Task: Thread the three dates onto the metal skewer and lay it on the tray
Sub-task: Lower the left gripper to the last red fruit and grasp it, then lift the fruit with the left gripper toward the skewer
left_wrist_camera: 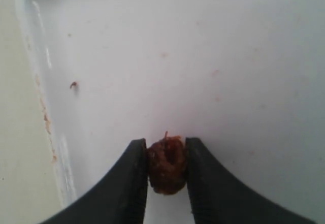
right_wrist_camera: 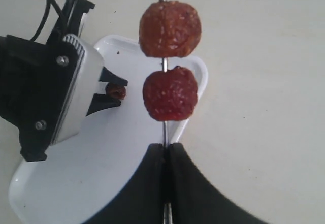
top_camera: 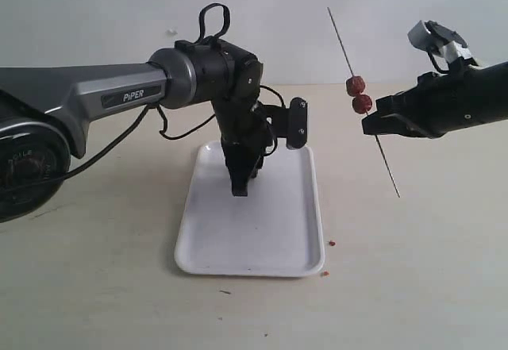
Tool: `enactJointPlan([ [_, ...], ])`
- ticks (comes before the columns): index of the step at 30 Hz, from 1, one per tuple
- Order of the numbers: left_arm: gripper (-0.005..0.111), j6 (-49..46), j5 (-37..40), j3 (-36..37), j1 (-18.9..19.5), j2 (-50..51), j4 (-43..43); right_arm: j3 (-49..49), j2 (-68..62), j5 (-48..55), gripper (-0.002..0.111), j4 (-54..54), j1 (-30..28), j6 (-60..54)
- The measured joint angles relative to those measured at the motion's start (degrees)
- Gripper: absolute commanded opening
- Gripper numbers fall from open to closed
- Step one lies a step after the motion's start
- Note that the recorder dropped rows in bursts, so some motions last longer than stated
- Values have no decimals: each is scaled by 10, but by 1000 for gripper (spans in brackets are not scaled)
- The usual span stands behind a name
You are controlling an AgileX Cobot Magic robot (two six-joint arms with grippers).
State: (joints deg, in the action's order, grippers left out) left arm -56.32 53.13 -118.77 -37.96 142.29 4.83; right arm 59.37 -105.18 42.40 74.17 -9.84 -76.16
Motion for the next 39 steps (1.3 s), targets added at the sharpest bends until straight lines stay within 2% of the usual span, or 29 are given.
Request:
enactJointPlan([
  [4,27,85,-8,1,0,-23,-10,0,0,-15,0,1,0,1],
  [10,27,245,-75,1,0,-72,-66,-20,1,-43,0,1,0,20],
  [13,27,325,-110,1,5,-87,-128,-40,1,-55,0,1,0,27],
  [16,27,375,-137,1,18,-95,-241,-59,1,-51,0,0,0,28],
  [22,27,394,-150,1,61,-97,-486,-107,1,-49,0,-1,0,28],
  [28,27,398,-161,1,84,-97,-637,-136,1,0,0,1,0,2],
  [35,27,400,-184,1,87,-97,-676,-142,1,101,0,56,0,-69],
  [39,27,412,-190,1,91,-97,-679,-143,1,110,0,74,0,-78],
])
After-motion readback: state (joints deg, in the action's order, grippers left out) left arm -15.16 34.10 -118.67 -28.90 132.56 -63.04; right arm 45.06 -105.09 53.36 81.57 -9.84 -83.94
